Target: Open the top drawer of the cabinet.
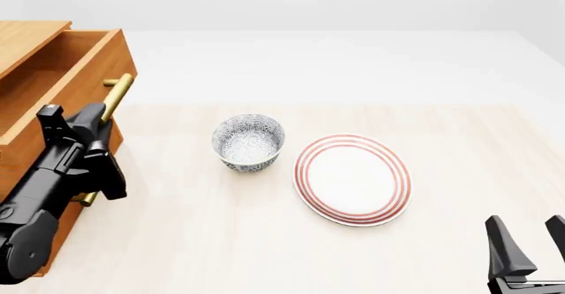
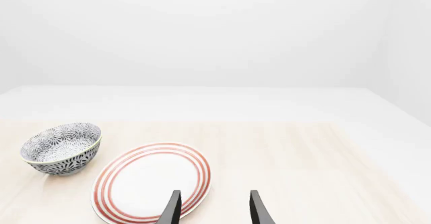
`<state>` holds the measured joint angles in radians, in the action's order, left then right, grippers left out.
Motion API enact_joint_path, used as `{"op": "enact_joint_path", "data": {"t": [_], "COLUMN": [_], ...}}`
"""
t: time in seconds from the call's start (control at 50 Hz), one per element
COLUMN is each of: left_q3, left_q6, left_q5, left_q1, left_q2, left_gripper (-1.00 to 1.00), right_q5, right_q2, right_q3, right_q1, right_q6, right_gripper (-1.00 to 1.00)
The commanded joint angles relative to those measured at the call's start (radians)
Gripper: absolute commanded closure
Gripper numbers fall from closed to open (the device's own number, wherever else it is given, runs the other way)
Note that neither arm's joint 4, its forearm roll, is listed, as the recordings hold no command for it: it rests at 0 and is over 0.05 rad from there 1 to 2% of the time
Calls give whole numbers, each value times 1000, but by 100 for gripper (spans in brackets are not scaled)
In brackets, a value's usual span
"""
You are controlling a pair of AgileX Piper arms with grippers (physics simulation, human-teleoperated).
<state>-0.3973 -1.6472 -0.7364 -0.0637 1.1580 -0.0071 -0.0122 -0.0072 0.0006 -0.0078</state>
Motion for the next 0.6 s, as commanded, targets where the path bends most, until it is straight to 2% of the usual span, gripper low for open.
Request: {"op": "enact_joint_path", "data": {"t": [0.02, 0.16, 0.26, 0.6], "left_q3": [-25, -17, 6, 33], "left_q6": [-5, 20, 10, 27], "left_q5": [-75, -69, -100, -69], "left_q1": [-67, -88, -90, -130], "left_q2": [12, -6, 0, -61], "left_gripper": [100, 100, 100, 100], "right_q5": [0, 0, 0, 0], "right_q2": [0, 0, 0, 0], "right_q3": [0, 0, 0, 0], "right_q1": [0, 0, 0, 0], "right_q6": [0, 0, 0, 0], "right_gripper": [-100, -100, -100, -100]}}
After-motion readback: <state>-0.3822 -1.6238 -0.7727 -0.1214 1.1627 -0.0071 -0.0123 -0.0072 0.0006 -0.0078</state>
